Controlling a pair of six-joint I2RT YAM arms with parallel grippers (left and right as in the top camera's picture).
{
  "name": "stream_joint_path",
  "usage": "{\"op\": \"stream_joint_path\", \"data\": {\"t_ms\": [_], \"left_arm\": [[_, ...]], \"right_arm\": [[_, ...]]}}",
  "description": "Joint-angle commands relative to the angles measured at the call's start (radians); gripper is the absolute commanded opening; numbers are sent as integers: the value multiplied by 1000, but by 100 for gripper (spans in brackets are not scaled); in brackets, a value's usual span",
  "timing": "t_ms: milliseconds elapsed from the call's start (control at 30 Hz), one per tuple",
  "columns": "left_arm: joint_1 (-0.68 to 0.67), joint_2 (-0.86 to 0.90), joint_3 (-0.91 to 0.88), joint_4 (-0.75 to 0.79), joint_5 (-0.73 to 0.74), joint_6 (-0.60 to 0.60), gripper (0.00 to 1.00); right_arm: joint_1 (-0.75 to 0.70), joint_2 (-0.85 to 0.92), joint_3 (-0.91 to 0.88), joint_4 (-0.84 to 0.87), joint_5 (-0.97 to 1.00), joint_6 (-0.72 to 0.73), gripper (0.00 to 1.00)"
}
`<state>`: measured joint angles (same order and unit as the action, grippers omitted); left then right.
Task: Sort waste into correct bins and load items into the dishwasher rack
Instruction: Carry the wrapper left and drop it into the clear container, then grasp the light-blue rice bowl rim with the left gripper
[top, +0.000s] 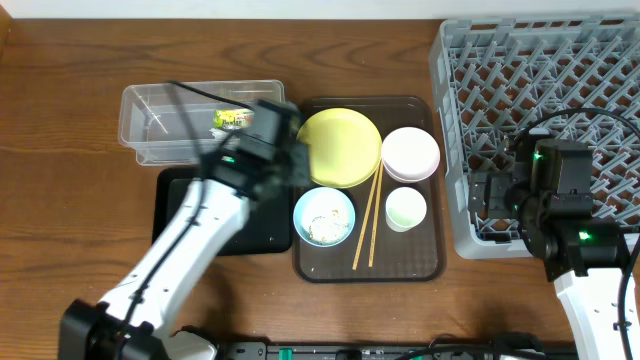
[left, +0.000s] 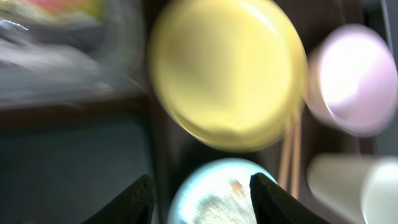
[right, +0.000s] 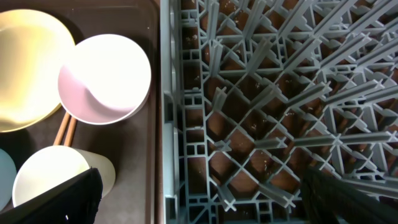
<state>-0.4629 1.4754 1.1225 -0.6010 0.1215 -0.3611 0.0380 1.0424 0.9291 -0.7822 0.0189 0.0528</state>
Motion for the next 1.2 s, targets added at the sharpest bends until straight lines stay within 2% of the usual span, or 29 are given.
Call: {"op": "stream_joint_path", "data": {"t_ms": [0, 167, 367, 533, 600, 633, 767, 867, 1167], "left_arm": [[-98, 43, -13, 0, 9, -14, 53], [-218, 135, -17, 26, 9, -15, 52], [-291, 272, -17, 53, 2, -19, 49], [-306, 360, -17, 68, -2, -33, 37], [-306, 372, -17, 66, -2, -35, 27], [-306, 373, -17, 66, -2, -40, 21], [-306, 362, -17, 64, -2, -44, 9], [-306, 323, -15, 47, -1, -44, 6], [-306, 121, -11, 2, -2, -44, 6]], "right_arm": [[8, -2, 17, 1, -1, 14, 99], [8, -2, 17, 0, -1, 14, 99], [8, -2, 17, 0, -2, 14, 99], [8, -2, 17, 0, -2, 14, 99], [8, -2, 17, -2, -2, 16, 99], [8, -2, 17, -2, -2, 23, 99], [8, -2, 17, -5, -8, 29, 99], [8, -2, 17, -8, -8, 29, 99], [8, -2, 17, -8, -8, 29, 99]]}}
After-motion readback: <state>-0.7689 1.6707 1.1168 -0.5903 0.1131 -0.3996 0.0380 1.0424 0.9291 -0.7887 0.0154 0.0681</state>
